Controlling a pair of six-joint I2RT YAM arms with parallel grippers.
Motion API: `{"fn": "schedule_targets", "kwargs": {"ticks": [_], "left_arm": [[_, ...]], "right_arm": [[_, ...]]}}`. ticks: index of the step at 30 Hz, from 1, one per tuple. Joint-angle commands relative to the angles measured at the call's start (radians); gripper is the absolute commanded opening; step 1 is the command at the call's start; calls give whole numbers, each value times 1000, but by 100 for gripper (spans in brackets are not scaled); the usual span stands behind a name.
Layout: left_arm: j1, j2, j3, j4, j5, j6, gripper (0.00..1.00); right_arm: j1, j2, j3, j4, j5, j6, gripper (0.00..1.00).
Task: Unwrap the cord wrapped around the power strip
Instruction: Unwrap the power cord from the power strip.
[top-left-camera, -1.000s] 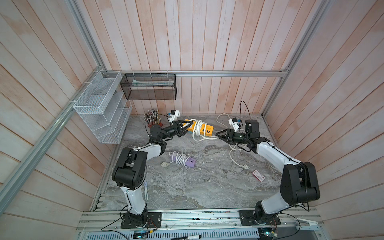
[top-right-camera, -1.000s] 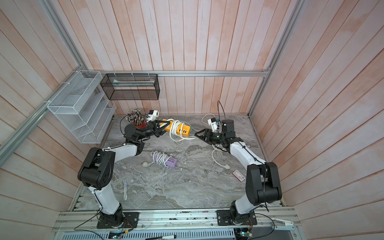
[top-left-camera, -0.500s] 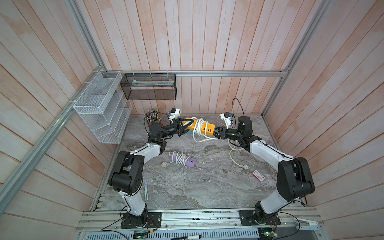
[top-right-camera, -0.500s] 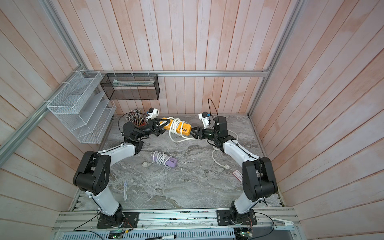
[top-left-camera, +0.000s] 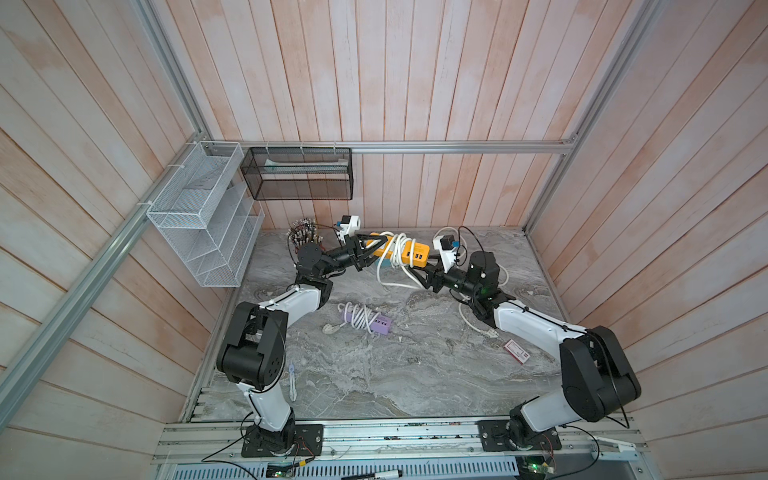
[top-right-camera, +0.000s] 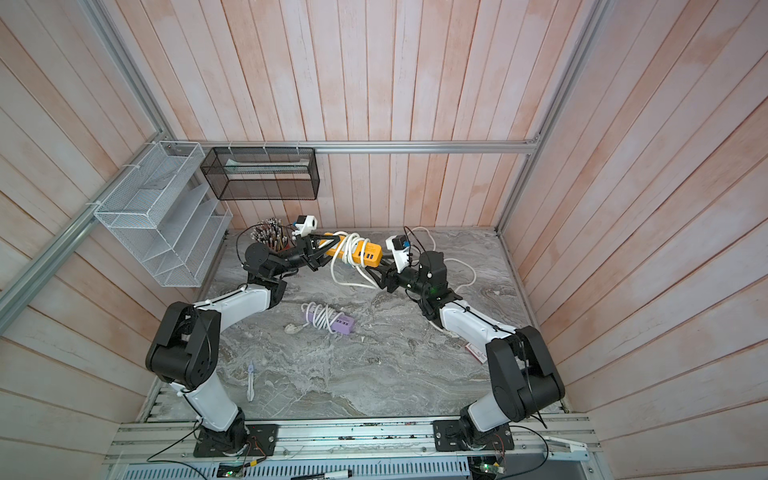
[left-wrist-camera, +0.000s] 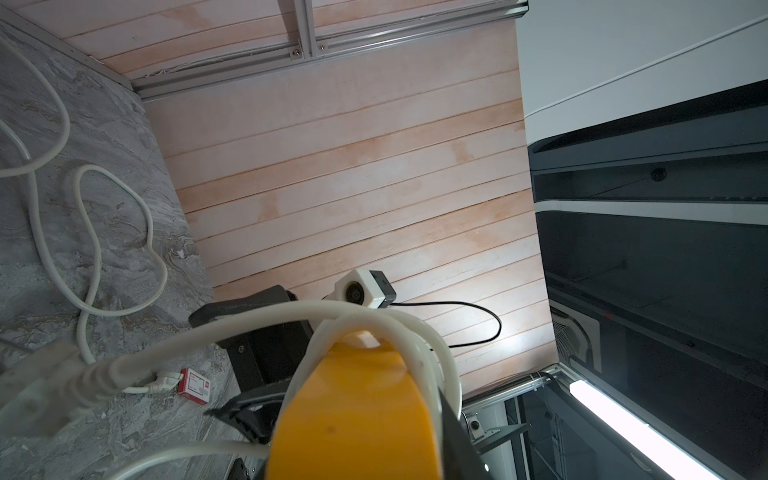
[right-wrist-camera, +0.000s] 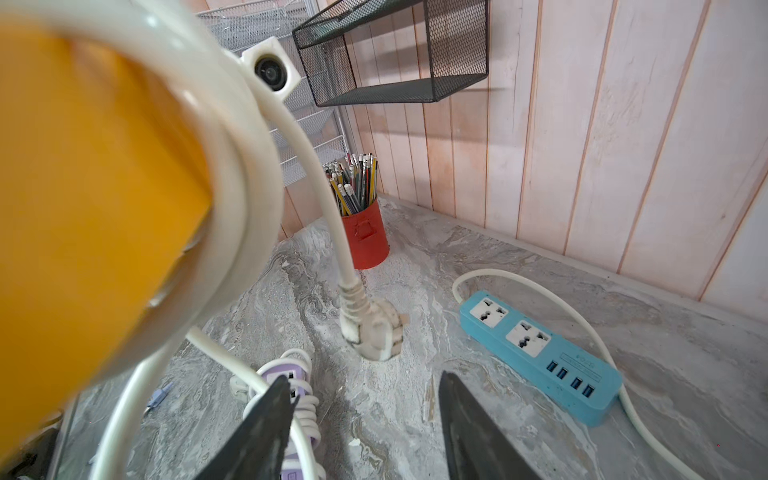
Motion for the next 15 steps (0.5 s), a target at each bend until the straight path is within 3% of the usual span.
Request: {"fn": "schedule_targets", "kwargs": {"ticks": [1, 9, 15], "left_arm": [[-5, -46, 41, 78, -39, -25, 0], [-7, -51, 38, 95, -49, -49, 0], [-10, -61, 39, 93, -56, -54, 0]], "right_arm": [[33, 9, -18, 160, 40, -36, 58], [59, 111, -27, 395, 3, 10, 56], [84, 198, 27, 452, -24, 35, 56]]}}
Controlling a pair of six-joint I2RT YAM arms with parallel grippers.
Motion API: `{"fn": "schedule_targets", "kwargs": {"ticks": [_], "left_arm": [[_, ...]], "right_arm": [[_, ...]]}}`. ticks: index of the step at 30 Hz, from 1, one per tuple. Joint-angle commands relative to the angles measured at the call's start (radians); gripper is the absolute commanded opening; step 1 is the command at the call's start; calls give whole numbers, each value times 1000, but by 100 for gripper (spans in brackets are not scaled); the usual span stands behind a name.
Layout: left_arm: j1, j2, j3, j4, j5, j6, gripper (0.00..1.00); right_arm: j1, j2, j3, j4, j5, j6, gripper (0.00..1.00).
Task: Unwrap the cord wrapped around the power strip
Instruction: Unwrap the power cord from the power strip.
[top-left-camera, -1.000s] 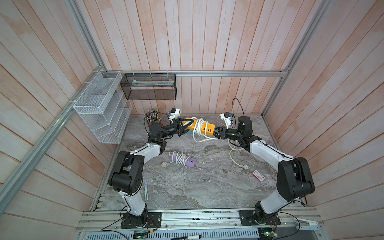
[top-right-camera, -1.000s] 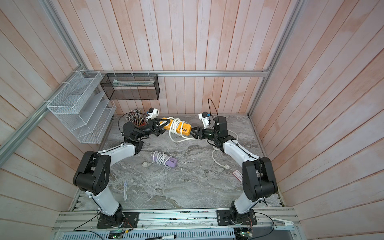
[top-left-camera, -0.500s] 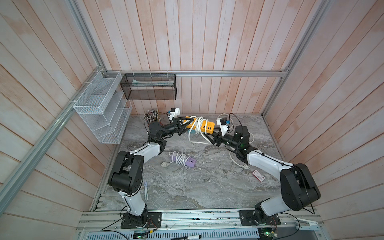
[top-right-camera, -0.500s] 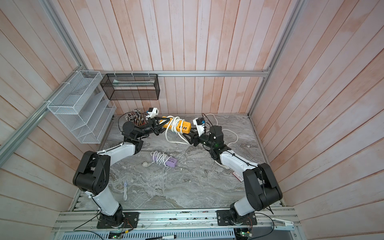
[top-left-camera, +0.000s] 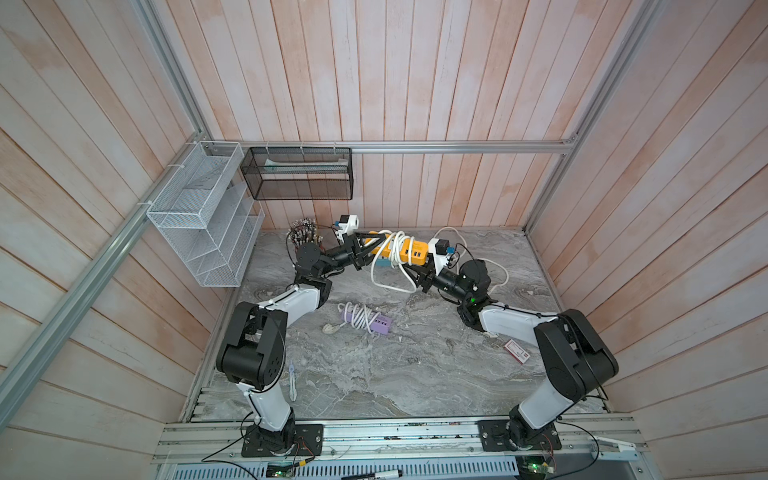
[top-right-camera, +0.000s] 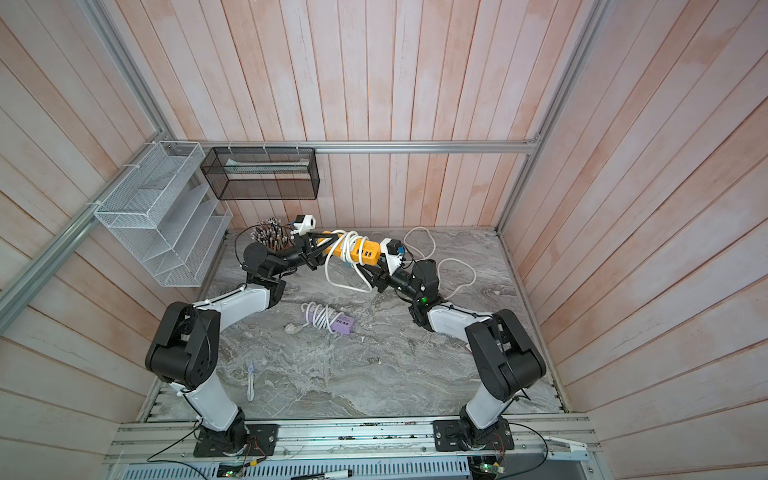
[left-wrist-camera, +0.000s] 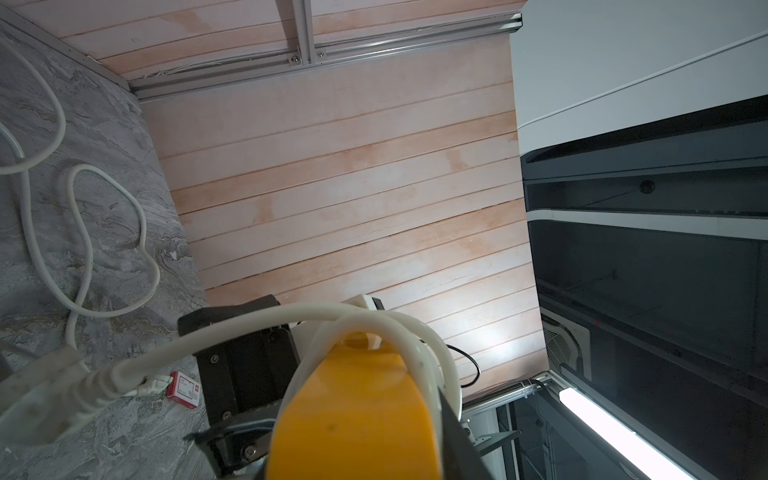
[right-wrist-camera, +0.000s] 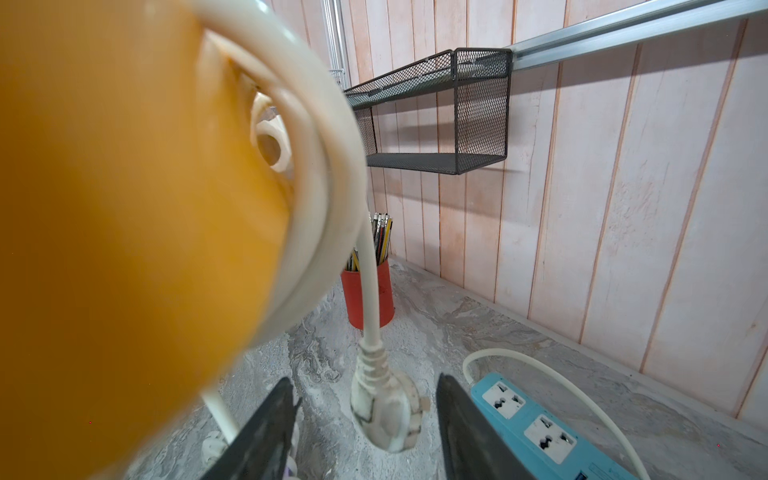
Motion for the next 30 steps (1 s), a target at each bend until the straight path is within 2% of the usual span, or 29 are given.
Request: {"fn": "schedule_targets", "kwargs": {"ticks": [1, 18, 23, 30], "left_arm": [[-18, -62, 38, 78, -40, -15, 0], [-39, -55, 29, 142, -61, -67, 0], [-32, -62, 26, 144, -64, -70, 0], [-3, -64, 38, 148, -66, -78, 0]], "right_arm": [[42, 43, 47, 58, -48, 5, 56], [107, 188, 148, 138, -46, 59, 54], [90, 160, 80, 224, -9, 109, 54], [24, 70, -107, 366, 23, 197, 54]]}}
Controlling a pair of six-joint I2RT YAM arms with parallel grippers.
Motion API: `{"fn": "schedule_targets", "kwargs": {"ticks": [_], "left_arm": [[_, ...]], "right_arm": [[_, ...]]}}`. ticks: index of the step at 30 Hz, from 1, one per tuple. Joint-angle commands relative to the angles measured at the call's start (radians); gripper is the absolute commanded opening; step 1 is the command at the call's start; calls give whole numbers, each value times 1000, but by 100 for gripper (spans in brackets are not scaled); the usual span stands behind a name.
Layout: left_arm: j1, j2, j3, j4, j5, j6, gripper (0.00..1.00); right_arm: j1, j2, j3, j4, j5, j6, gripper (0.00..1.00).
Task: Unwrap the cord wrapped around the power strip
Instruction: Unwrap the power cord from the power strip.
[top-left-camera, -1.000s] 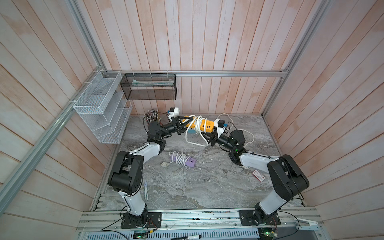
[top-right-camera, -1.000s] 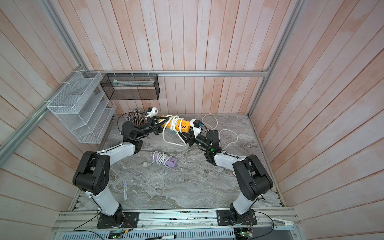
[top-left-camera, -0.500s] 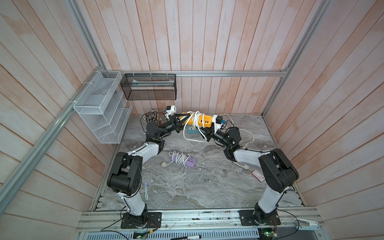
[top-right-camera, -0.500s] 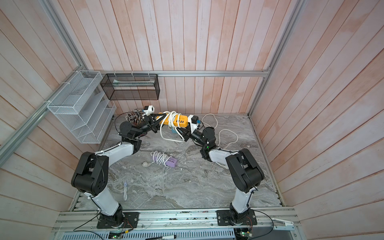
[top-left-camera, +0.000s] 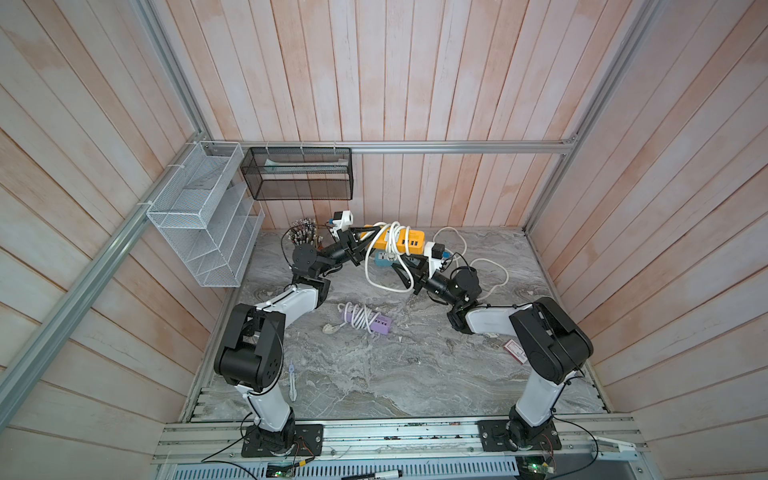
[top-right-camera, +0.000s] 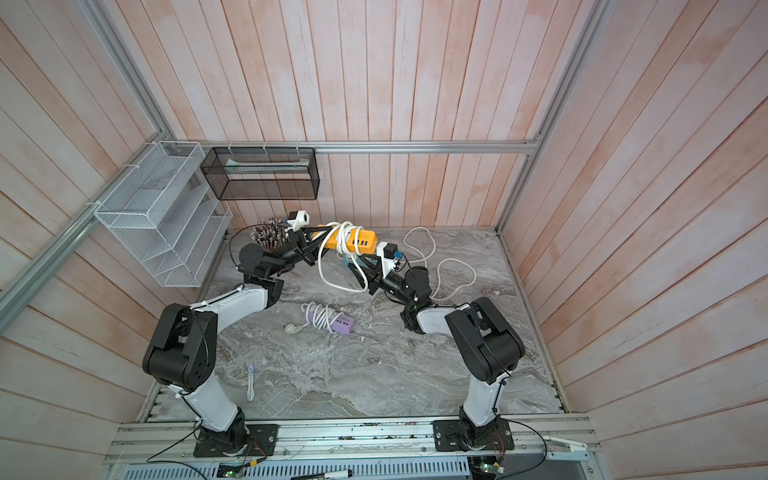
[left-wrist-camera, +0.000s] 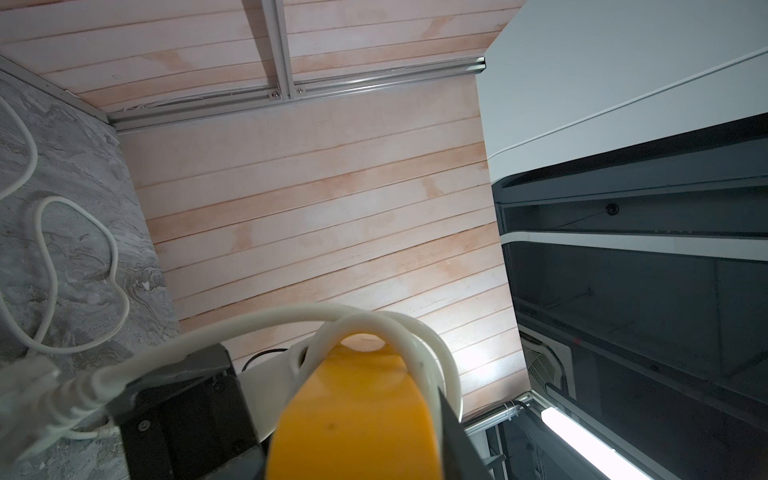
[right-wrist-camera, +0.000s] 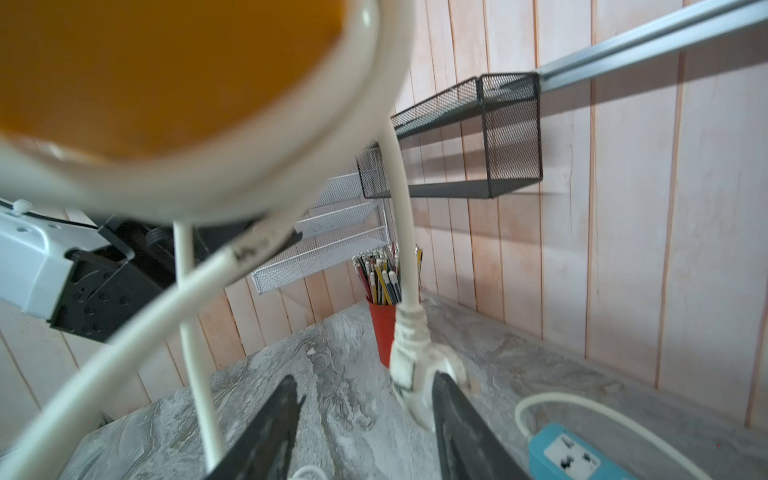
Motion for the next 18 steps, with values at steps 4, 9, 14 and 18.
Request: {"fn": "schedule_targets", "kwargs": {"ticks": [4, 9, 14, 18], "left_arm": [[-8, -43, 66, 82, 5, -20, 0], [-21, -50, 85, 56, 0, -14, 0], [-33, -54, 95, 55, -9, -29, 0], [-41, -59, 97, 45, -11, -26, 0]], "right_arm": [[-40, -77, -82, 67, 9, 26, 54], [-57, -54, -62, 131, 9, 38, 53], [-64, 8, 13, 180, -13, 51, 53], [-65, 65, 56, 236, -19, 62, 53]]}}
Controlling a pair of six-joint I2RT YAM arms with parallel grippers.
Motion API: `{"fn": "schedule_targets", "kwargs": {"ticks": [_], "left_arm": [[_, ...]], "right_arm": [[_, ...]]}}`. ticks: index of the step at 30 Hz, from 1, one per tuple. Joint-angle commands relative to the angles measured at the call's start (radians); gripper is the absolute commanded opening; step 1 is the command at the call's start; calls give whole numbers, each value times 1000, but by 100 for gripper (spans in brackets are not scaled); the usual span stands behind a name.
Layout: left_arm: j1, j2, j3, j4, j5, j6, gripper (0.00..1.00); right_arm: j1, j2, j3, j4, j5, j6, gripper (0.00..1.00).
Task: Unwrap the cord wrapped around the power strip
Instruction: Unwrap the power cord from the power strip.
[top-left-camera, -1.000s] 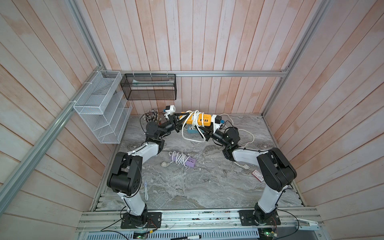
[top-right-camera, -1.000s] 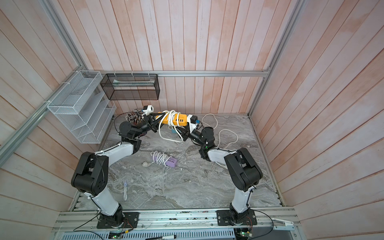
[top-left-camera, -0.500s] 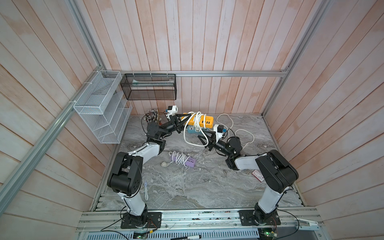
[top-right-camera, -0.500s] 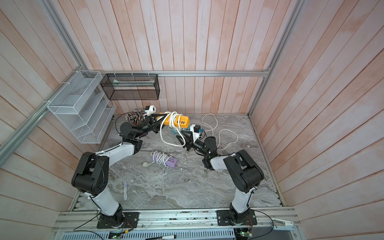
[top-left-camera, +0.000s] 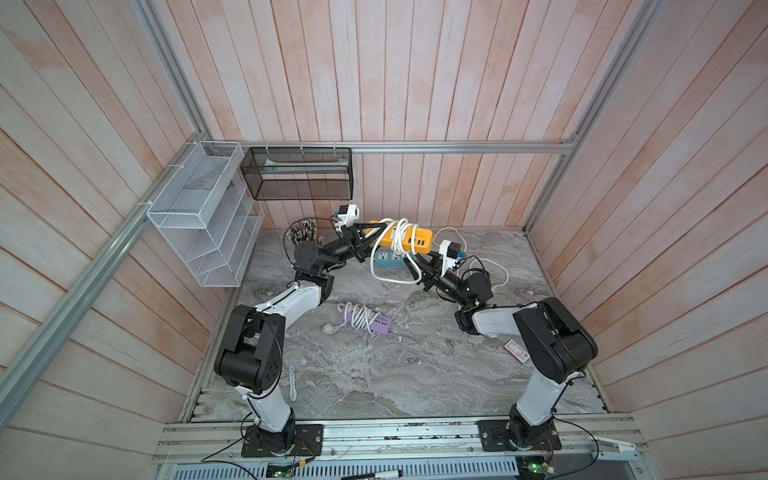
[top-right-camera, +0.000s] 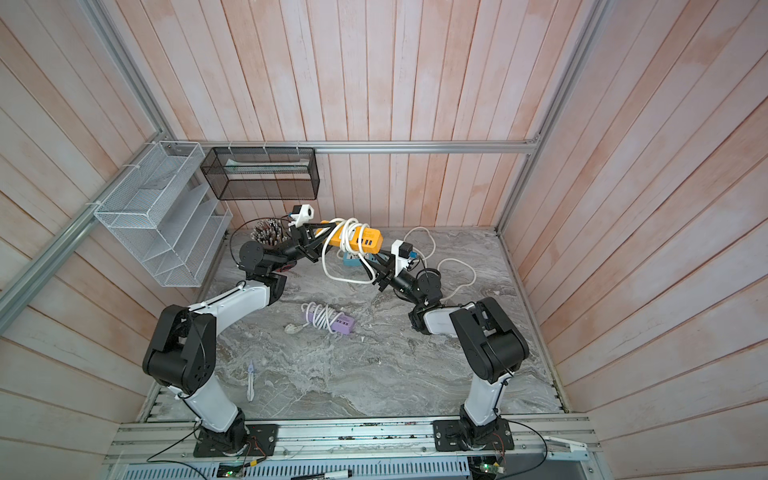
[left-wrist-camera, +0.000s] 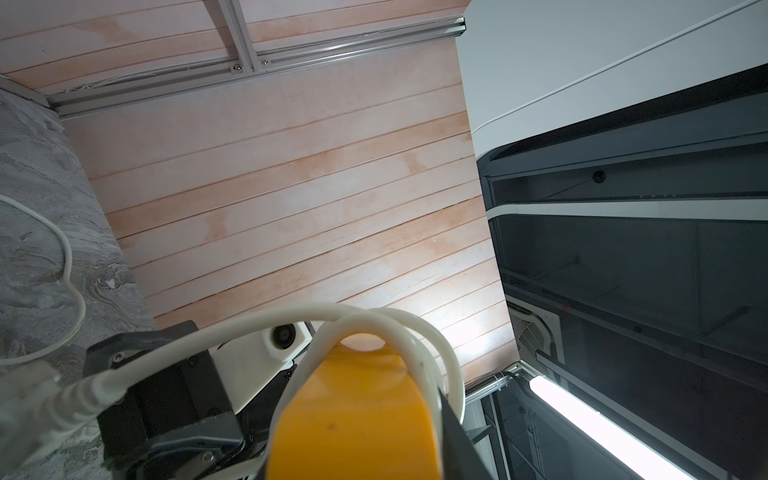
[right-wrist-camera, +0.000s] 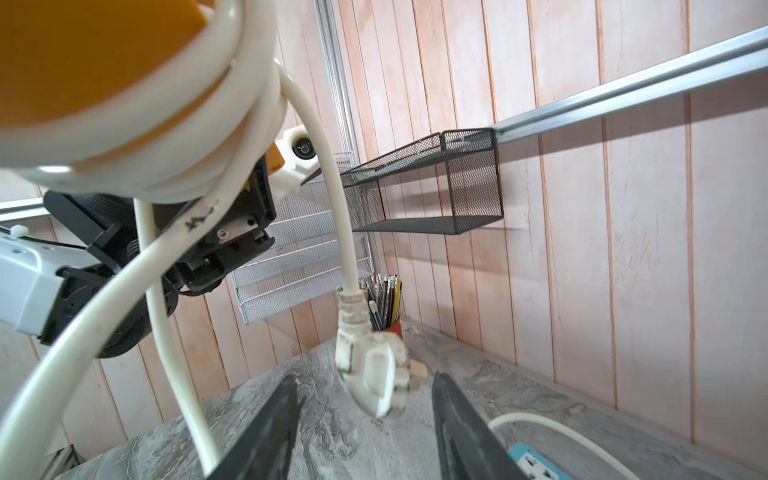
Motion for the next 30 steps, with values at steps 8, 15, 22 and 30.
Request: {"fn": "schedule_targets", "kwargs": {"ticks": [8, 15, 22, 30], "left_arm": [[-13, -45, 33, 38, -34, -7, 0], [-30, -28, 36, 58, -41, -18, 0], [-34, -31, 33, 63, -45, -23, 0], [-37, -35, 20, 71, -46, -26, 0]], "right_arm": [[19, 70, 89, 47, -45, 10, 54], [24, 103, 146, 38, -61, 26, 54], [39, 120, 185, -5, -62, 14, 50], [32, 100, 172, -21, -30, 28, 4]]}}
